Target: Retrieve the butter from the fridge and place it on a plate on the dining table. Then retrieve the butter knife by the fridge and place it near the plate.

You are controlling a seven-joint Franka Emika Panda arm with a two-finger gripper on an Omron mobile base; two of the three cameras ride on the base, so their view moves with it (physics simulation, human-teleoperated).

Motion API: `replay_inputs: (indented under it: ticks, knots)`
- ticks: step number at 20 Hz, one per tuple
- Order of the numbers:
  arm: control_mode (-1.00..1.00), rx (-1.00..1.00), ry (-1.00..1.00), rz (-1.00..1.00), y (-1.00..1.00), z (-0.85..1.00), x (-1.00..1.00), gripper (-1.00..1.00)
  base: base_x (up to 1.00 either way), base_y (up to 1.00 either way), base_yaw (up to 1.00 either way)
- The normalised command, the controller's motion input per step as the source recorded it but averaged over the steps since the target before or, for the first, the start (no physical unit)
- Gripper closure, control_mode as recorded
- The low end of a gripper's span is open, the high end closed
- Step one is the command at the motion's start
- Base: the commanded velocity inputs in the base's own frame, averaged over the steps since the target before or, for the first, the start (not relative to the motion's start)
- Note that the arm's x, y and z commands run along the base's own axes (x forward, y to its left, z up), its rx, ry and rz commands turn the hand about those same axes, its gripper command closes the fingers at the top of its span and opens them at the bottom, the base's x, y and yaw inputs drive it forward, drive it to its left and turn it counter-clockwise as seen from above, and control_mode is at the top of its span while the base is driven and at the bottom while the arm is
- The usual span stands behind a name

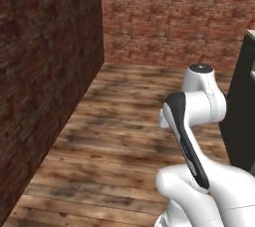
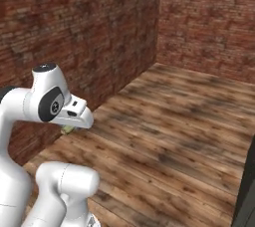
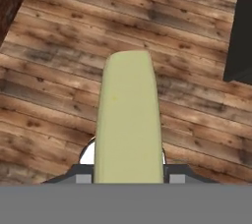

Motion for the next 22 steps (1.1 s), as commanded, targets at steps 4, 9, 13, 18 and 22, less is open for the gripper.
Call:
replay_inputs:
  ticks: [4, 9, 13, 18, 22]
  knots:
    - [1.0, 0.0, 0.0, 0.0, 0.0, 0.0, 0.0, 1.0, 1.0, 0.38, -0.3]
    - [1.0, 0.0, 0.0, 0.0, 0.0, 0.0, 0.0, 1.0, 1.0, 0.54, -0.34]
    - [1.0, 0.0, 0.0, 0.0, 0.0, 0.0, 0.0, 1.0, 1.0, 0.46, -0.48]
    - [1.0, 0.0, 0.0, 0.0, 0.0, 0.0, 0.0, 1.0, 1.0, 0.03, -0.23]
    - [1.0, 0.0, 0.0, 0.0, 0.0, 0.0, 0.0, 1.0, 1.0, 0.0, -0.09]
